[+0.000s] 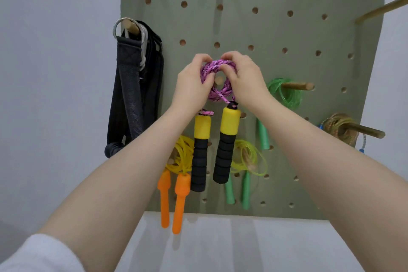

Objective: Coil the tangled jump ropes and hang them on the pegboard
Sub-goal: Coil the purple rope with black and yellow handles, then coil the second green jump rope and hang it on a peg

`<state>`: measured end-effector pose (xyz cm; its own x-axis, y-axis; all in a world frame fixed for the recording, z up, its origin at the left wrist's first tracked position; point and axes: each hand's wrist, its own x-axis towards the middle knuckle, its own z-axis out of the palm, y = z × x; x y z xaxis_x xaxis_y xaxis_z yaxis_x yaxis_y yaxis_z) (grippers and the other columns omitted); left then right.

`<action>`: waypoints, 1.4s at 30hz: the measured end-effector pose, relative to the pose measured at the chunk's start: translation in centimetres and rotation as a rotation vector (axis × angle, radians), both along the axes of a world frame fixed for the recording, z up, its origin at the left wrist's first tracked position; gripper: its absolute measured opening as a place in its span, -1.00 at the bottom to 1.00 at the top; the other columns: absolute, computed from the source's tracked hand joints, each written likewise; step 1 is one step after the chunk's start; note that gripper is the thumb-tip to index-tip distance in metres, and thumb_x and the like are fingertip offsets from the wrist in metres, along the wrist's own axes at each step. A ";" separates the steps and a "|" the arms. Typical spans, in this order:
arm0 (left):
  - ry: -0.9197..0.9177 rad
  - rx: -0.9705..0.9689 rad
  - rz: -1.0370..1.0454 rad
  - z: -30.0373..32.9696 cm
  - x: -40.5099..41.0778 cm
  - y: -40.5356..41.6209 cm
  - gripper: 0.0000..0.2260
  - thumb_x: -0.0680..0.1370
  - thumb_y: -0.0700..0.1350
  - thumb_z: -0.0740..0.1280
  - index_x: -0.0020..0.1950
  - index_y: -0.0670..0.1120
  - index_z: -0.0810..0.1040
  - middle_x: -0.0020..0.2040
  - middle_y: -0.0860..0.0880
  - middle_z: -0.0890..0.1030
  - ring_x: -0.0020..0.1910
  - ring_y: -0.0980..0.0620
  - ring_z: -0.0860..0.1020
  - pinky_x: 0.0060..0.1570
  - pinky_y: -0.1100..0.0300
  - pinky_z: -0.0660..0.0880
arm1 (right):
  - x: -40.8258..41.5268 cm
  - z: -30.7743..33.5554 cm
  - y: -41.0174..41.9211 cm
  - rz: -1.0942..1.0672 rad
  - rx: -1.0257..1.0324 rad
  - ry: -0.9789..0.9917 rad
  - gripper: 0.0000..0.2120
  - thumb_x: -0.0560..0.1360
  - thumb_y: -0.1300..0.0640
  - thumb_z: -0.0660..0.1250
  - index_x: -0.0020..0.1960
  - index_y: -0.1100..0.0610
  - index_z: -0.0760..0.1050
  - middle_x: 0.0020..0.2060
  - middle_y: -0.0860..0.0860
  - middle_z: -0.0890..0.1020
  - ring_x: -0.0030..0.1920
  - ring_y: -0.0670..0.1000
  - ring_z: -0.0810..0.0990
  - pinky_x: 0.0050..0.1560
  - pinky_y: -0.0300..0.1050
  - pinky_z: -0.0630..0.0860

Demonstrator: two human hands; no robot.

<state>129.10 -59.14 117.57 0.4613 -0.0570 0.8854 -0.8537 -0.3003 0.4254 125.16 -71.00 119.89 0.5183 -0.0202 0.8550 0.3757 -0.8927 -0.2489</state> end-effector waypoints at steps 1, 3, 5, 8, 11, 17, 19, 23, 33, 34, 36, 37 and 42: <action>0.029 -0.008 0.002 -0.1 0.5 -0.2 -0.78 0.54 -0.19 0.26 0.18 -0.10 0.46 -0.02 -0.02 0.56 -0.07 0.03 0.50 -0.13 0.32 0.31 | 0.5 -0.2 -0.1 -0.054 -0.060 0.023 -0.69 0.62 0.09 0.08 0.33 0.07 0.38 0.15 0.13 0.47 0.12 0.16 0.48 0.04 -0.15 0.34; 0.057 0.008 0.022 -0.5 1.5 -0.6 -0.78 0.55 -0.19 0.25 0.19 -0.09 0.46 0.05 -0.08 0.55 0.02 -0.04 0.50 -0.06 0.27 0.33 | 1.2 -0.5 0.0 -0.199 -0.221 0.075 -0.62 0.60 0.17 0.06 0.42 0.02 0.26 0.20 0.14 0.40 0.05 0.25 0.47 0.02 -0.03 0.35; 0.050 0.068 0.123 -1.0 2.5 -0.9 -0.76 0.57 -0.14 0.24 0.23 -0.06 0.48 0.11 -0.11 0.52 0.12 -0.09 0.46 0.08 0.20 0.33 | 1.7 -1.0 0.3 -0.355 -0.322 0.116 -0.52 0.57 0.26 0.05 0.47 0.05 0.16 0.27 0.15 0.34 0.06 0.25 0.45 0.01 -0.01 0.31; 0.024 0.158 0.436 -1.4 3.6 -1.1 -0.71 0.58 0.00 0.22 0.30 0.13 0.48 0.25 -0.05 0.40 0.28 -0.10 0.31 0.35 -0.04 0.14 | 2.8 -2.6 0.5 -0.603 -0.342 0.077 -0.47 0.58 0.22 0.01 0.52 0.12 -0.01 0.45 0.16 0.18 0.30 0.20 0.31 0.14 0.03 0.30; 0.021 0.216 0.513 -0.6 3.7 -1.5 -0.70 0.60 0.03 0.16 0.33 0.18 0.44 0.27 -0.08 0.34 0.24 -0.12 0.29 0.23 -0.02 0.16 | 4.0 -3.5 0.7 -0.669 -0.265 0.179 -0.43 0.60 0.18 -0.01 0.52 0.18 -0.19 0.53 0.07 -0.05 0.45 0.15 0.10 0.28 0.06 0.25; 0.131 0.368 0.258 -0.4 1.8 -1.5 -0.51 0.61 -0.08 0.06 0.53 0.09 0.03 0.29 -0.12 0.33 0.26 -0.13 0.31 0.24 -0.03 0.23 | 1.2 -3.8 2.5 -0.574 -0.245 0.266 -0.38 0.59 0.13 0.05 0.52 0.24 -0.19 0.52 0.14 -0.15 0.46 0.14 0.10 0.33 0.03 0.23; 0.070 0.326 0.193 -1.0 0.9 -0.9 -0.48 0.59 -0.13 0.08 0.54 0.05 0.01 0.37 -0.07 0.32 0.34 -0.08 0.27 0.32 -0.02 0.16 | -0.2 -5.0 3.1 -0.571 -0.278 0.193 -0.42 0.61 0.10 0.01 0.52 0.25 -0.16 0.52 0.17 -0.12 0.46 0.14 0.11 0.35 0.00 0.19; -0.020 0.262 -0.036 -1.5 0.3 0.7 -0.43 0.53 -0.21 0.15 0.53 -0.03 0.08 0.43 -0.07 0.28 0.41 -0.08 0.22 0.40 -0.02 0.17 | -2.4 -6.4 3.7 -0.535 -0.209 0.056 -0.46 0.60 0.12 0.07 0.51 0.26 0.00 0.51 0.17 0.07 0.46 0.17 0.17 0.40 0.04 0.15; -0.053 0.176 -0.084 -8.2 -1.8 3.7 -0.57 0.49 -0.30 0.21 0.37 -0.13 0.38 0.30 -0.07 0.40 0.27 0.04 0.36 0.23 0.28 0.26 | -5.5 -13.8 4.0 -0.265 -0.255 -0.012 -0.66 0.39 0.12 -0.03 -0.06 0.21 0.48 -0.14 0.12 0.54 -0.24 0.18 0.52 -0.40 -0.17 0.25; -0.051 0.183 -0.080 -8.9 -2.3 4.2 -0.62 0.50 -0.30 0.20 0.32 -0.13 0.42 0.23 -0.05 0.44 0.16 0.07 0.42 0.15 0.27 0.33 | -5.5 -14.4 4.0 -0.233 -0.276 -0.002 -0.67 0.39 0.12 -0.02 -0.11 0.21 0.48 -0.19 0.11 0.55 -0.28 0.17 0.53 -0.44 -0.17 0.25; -0.033 0.234 -0.060 -10.3 -3.0 5.1 -0.70 0.50 -0.29 0.19 0.21 -0.12 0.49 0.09 -0.03 0.51 -0.10 0.07 0.49 -0.03 0.18 0.43 | -5.4 -15.5 4.2 -0.161 -0.310 0.060 -0.66 0.40 0.09 -0.03 -0.12 0.19 0.48 -0.22 0.09 0.58 -0.29 0.19 0.55 -0.46 -0.10 0.38; -0.016 0.274 -0.040 -11.1 -3.3 5.4 -0.72 0.50 -0.27 0.19 0.18 -0.12 0.51 0.03 -0.02 0.54 -0.19 0.07 0.48 -0.08 0.14 0.45 | -5.2 -15.9 4.3 -0.143 -0.335 0.112 -0.67 0.42 0.08 -0.03 -0.08 0.18 0.48 -0.20 0.08 0.59 -0.23 0.20 0.57 -0.40 -0.05 0.41; 0.051 0.473 0.092 -16.5 -4.6 6.6 -0.70 0.46 -0.11 0.14 0.08 -0.13 0.56 -0.05 -0.05 0.60 -0.14 -0.02 0.52 -0.13 0.08 0.48 | -4.1 -19.3 4.2 0.040 -0.379 0.379 -0.91 0.53 0.14 0.10 -0.13 0.12 0.33 -0.21 0.05 0.52 -0.07 0.24 0.53 -0.29 -0.06 0.25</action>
